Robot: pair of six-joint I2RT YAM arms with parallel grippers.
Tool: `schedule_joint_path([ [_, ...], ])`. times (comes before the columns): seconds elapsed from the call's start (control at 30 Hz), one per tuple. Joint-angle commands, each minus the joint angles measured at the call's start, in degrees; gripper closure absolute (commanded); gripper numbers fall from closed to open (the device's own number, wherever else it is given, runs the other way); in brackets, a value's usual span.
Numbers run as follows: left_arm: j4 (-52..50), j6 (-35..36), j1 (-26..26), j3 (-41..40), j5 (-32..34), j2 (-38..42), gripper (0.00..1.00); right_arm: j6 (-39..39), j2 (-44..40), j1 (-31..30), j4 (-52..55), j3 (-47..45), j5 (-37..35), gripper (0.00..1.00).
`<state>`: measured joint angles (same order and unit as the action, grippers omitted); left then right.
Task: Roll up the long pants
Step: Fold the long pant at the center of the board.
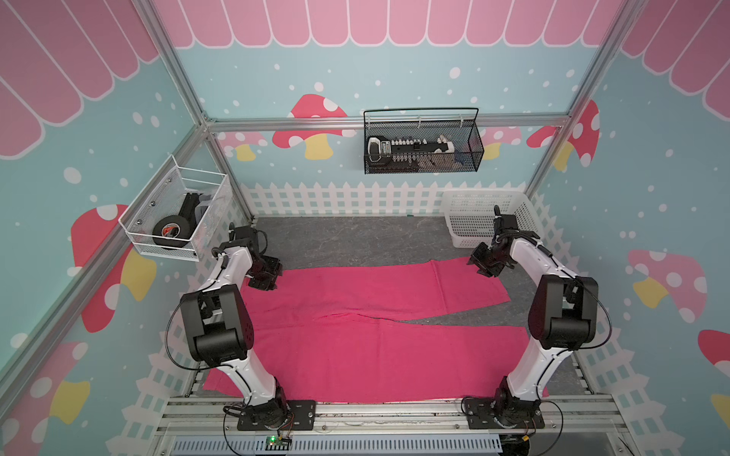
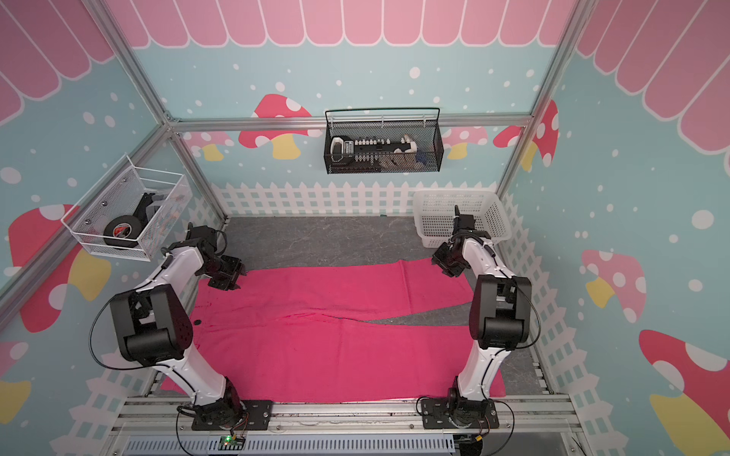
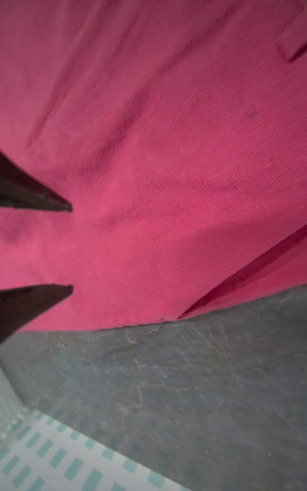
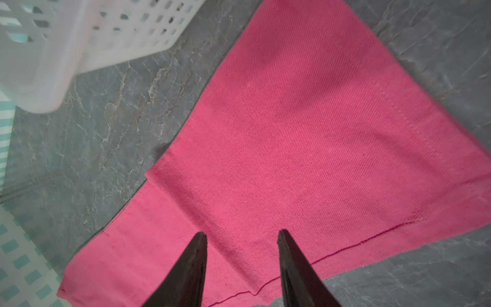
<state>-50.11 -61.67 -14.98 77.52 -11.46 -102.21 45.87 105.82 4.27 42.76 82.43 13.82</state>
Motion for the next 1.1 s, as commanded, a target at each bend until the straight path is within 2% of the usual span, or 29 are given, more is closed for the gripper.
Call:
schedule_joint_path([
  [0.0, 10.38, -7.7, 1.83, 0.14, 1.01, -2.76, 0.4, 0.56, 0.78, 0.13, -1.58, -0.18, 1.48, 0.55],
  [0.13, 19.59, -16.4, 3.9, -1.89, 3.67, -3.6, 0.3, -0.46, 0.79, 0.11, -1.57, -0.05, 2.26, 0.55],
  [0.27, 24.62, -21.41, 3.69, -3.13, 7.01, -5.35, 0.29, -1.11, 0.45, 0.12, -1.37, -0.52, 3.2, 0.55],
  [0.43, 20.39, -21.32, 2.79, 2.15, 9.27, -9.63, 0.32, -1.92, -0.25, 0.11, -0.52, -1.11, 3.41, 0.56],
  [0.63, 19.79, -20.45, 1.04, 4.33, 9.84, -11.79, 0.33, -1.74, -0.79, 0.09, -0.43, -1.79, 3.5, 0.56],
  [0.83, 18.3, -17.89, -0.3, 7.92, 5.85, -16.44, 0.35, -1.92, -0.22, 0.08, 0.37, -1.49, 3.4, 0.57],
  [1.07, 17.37, -19.53, -0.62, 4.3, 4.82, -16.08, 0.37, -1.22, 0.51, 0.03, 0.89, -0.41, 2.97, 0.57],
])
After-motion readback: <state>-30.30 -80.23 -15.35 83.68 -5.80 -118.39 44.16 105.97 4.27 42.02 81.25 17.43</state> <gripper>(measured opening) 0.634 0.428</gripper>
